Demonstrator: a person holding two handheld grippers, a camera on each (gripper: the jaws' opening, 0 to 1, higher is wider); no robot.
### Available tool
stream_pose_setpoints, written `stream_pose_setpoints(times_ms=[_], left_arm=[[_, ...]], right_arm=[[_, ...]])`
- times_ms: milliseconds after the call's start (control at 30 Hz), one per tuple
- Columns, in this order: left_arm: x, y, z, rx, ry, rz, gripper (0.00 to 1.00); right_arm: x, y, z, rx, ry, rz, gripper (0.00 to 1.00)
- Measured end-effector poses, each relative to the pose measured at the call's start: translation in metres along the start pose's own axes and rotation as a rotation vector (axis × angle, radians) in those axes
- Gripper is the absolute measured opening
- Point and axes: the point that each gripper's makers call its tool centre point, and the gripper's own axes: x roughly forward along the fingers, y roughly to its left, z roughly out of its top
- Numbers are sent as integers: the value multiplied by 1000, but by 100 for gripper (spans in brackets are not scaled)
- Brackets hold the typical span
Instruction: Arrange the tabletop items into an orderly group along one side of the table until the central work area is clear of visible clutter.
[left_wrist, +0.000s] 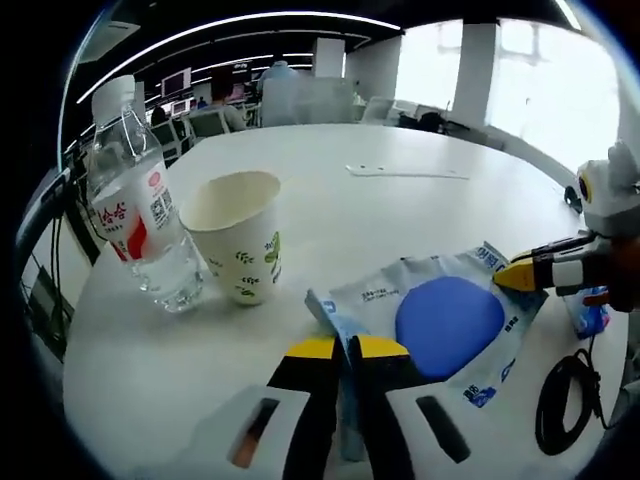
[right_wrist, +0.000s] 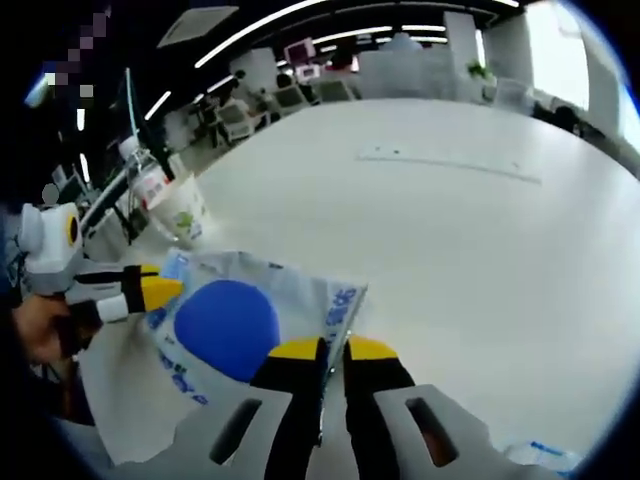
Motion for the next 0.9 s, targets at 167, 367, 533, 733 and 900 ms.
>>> stream_pose_setpoints(times_ms=[167, 367, 533, 733, 900], left_arm=[[0, -9, 9, -4, -17, -16, 3], [4, -14, 18, -5, -29, -24, 3], [7, -20, 30, 16, -30, -48, 3], [16, -21, 46, 35, -41, -51, 2], [23, -20, 51, 45, -34, -50, 2]], right_arm=[[-7, -5, 11, 8, -40, -22, 0], [-13, -13, 22, 37, -70, -28, 0], [-16, -22, 32, 81, -102, -42, 0], [-17, -27, 40, 89, -123, -51, 0], [-14, -31, 47, 100, -133, -49, 0]])
